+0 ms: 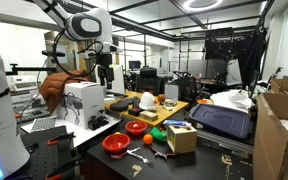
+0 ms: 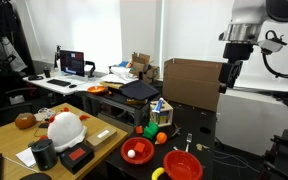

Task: Remove the pliers from the red bowl

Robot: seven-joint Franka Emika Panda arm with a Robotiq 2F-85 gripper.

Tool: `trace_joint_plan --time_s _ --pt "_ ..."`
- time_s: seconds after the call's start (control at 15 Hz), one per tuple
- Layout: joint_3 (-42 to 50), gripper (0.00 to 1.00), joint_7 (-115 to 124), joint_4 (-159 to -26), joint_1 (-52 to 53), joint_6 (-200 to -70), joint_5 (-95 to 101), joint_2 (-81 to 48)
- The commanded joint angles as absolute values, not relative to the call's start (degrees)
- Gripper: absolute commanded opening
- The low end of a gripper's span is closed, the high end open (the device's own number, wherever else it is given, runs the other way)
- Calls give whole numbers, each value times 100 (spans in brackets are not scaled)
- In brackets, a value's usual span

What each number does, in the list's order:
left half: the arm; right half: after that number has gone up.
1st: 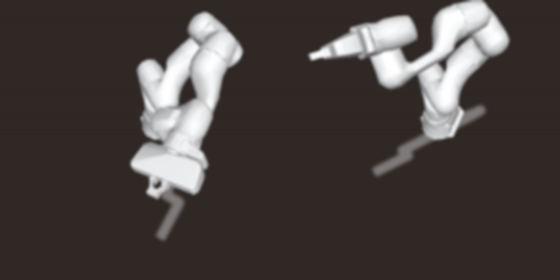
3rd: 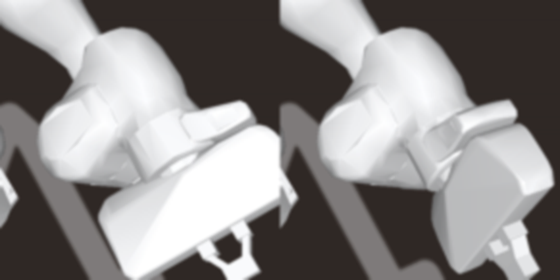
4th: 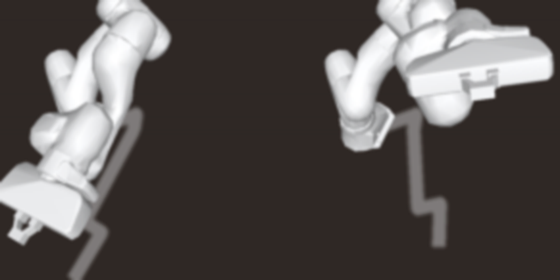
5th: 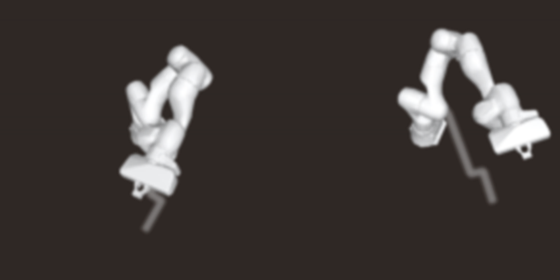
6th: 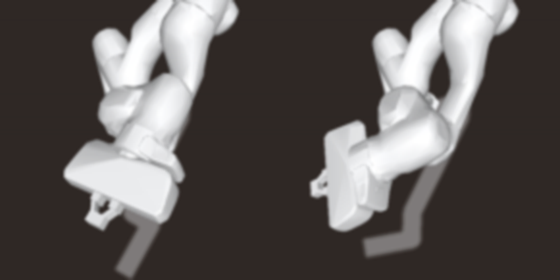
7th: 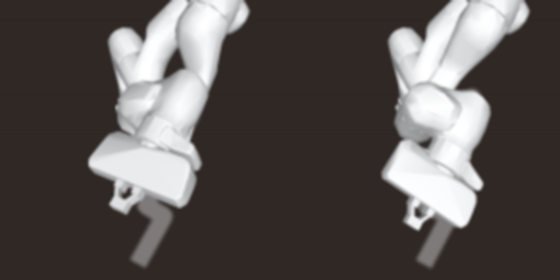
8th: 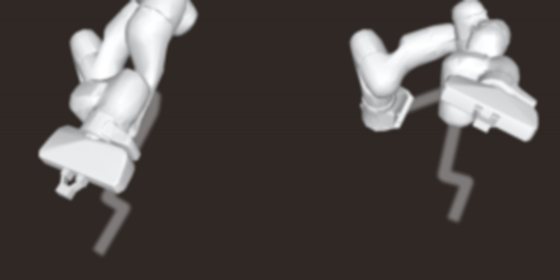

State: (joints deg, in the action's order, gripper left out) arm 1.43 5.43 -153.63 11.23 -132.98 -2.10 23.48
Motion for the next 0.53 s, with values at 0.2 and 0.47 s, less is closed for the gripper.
trace_joint_plan --time_s 0.2,0.47 --pt "-392 100 55 -14986 1411 -14375 -1221 1635" --pt "-608 100 180 -14481 1353 -14369 -1197 1142"
